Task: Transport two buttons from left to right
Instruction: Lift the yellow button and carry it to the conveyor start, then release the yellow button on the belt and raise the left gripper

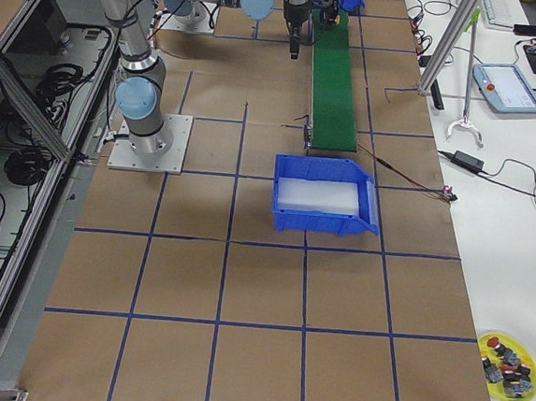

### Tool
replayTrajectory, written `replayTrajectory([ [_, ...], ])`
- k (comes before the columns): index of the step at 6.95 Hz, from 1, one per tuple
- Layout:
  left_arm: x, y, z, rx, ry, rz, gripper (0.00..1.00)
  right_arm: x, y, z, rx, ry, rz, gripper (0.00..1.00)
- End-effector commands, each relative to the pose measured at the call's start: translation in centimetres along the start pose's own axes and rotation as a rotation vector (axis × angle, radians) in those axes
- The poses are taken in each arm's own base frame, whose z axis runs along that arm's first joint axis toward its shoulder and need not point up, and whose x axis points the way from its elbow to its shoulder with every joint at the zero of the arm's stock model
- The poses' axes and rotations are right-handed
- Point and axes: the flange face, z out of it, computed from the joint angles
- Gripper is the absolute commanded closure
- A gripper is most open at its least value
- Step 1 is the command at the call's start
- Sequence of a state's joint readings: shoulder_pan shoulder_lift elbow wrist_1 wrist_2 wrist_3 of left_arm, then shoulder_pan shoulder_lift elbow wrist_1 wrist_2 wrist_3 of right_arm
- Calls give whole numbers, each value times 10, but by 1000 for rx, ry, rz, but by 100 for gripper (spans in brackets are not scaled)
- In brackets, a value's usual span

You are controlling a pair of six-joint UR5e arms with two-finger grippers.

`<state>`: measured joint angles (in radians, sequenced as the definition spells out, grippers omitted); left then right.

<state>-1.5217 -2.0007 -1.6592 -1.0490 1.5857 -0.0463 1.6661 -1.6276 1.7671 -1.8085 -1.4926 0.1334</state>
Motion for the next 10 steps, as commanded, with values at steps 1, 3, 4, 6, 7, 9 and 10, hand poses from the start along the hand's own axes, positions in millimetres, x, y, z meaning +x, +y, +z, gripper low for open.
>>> replayTrajectory([
  [1,0,-1,-5,13,2,-11,1,-1,0,0,0,0,-1,0],
  [3,-7,-5,-40,62,1,-22,0,0,0,-1,2,0,2,0],
  [4,-9,0,-62,74,3,-24,0,-1,0,-1,1,0,0,0],
  [6,-19,2,-134,38,4,-23,0,-1,0,-1,1,0,0,0],
  [7,-22,-7,-154,31,3,-13,0,0,0,-1,2,0,2,0],
  [9,-69,-26,-159,30,3,8,0,-1,0,-1,3,-1,0,0],
  [10,-104,-30,-156,24,3,40,0,-1,0,-1,3,-1,0,0],
])
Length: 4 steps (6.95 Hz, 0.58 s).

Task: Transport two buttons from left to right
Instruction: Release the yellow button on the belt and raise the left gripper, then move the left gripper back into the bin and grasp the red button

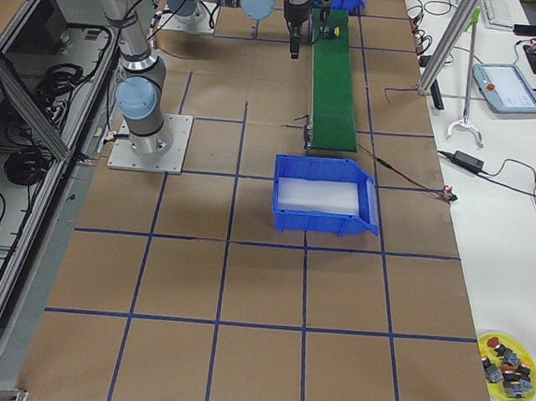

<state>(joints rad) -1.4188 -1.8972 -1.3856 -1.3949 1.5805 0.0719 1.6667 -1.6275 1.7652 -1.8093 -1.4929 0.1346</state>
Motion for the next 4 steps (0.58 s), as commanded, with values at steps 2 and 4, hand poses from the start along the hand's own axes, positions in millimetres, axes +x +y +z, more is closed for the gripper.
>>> replayTrajectory([
  [2,-111,-5,7,-18,-4,51,0,0,0,0,-1,0,1,0],
  [4,-203,1,24,-44,6,123,0,0,2,-1,2,-1,0,0],
])
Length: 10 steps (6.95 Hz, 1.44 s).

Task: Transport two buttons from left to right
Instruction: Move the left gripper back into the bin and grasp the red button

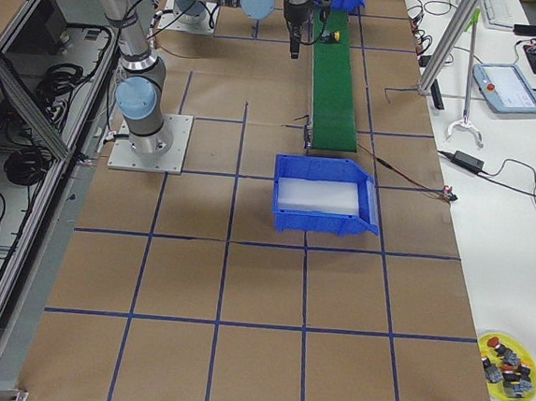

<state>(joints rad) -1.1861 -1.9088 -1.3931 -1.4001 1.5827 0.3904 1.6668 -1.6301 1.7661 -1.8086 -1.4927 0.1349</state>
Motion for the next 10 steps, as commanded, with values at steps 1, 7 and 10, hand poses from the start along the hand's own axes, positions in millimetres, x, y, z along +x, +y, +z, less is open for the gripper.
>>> replayTrajectory([
  [1,-87,11,29,-26,15,45,0,0,0,2,-4,0,0,0],
  [7,-87,24,156,72,-30,-15,1,0,1,0,0,1,0,0],
  [10,-91,17,193,64,-28,-12,1,0,0,1,-2,2,0,0],
])
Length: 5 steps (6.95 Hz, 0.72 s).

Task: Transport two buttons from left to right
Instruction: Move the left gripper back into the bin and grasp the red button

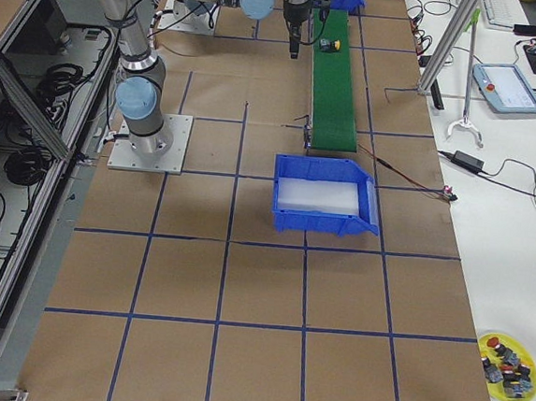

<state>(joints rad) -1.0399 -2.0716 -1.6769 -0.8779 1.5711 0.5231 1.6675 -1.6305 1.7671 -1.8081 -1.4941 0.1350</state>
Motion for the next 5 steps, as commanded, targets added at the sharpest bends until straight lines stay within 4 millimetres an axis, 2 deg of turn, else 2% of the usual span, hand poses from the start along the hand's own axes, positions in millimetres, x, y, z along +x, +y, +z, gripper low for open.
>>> replayTrajectory([
  [1,-2,-4,10,-1,1,3,2,0,-1,2,-4,1,0,0],
  [2,-3,-6,11,1,2,6,10,0,-1,1,-2,0,0,0],
  [5,-3,-8,10,4,2,15,55,0,-1,1,-2,0,0,0],
])
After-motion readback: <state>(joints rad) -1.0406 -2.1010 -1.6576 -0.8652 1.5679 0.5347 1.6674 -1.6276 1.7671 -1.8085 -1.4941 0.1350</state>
